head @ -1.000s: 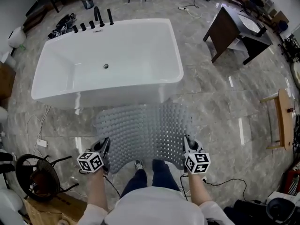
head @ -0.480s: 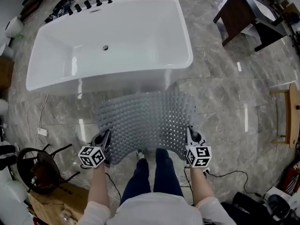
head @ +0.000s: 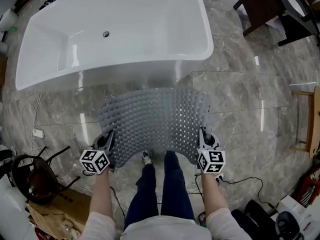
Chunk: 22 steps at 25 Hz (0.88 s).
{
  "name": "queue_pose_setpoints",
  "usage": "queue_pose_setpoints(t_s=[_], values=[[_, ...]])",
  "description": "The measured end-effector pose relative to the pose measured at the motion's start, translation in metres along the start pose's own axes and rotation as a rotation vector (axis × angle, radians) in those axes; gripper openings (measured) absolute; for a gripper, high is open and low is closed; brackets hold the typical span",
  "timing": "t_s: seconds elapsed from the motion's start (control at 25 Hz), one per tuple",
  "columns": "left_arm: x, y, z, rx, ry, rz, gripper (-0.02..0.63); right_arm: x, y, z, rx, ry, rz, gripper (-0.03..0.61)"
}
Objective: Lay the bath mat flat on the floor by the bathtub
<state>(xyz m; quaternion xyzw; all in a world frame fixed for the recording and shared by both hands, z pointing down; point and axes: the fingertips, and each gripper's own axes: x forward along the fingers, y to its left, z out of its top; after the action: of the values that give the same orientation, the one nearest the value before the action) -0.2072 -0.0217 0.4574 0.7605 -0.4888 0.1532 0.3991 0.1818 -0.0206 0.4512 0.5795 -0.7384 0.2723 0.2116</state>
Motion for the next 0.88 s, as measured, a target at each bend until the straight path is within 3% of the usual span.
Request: queue_pose_setpoints(t_s=[0.48,0.88], values=[[0.071,0.043,-0.041,-0.014,0.018,0.027,0.041,0.070,-0.025,-0.060,0.012,0.042,-0.023,0.038],[0.120,0.080,-0.075,-0.021,0.033,0.053,0.041,0.126,-0.038,-0.092,-0.045,0.058,-0.021,0.038]])
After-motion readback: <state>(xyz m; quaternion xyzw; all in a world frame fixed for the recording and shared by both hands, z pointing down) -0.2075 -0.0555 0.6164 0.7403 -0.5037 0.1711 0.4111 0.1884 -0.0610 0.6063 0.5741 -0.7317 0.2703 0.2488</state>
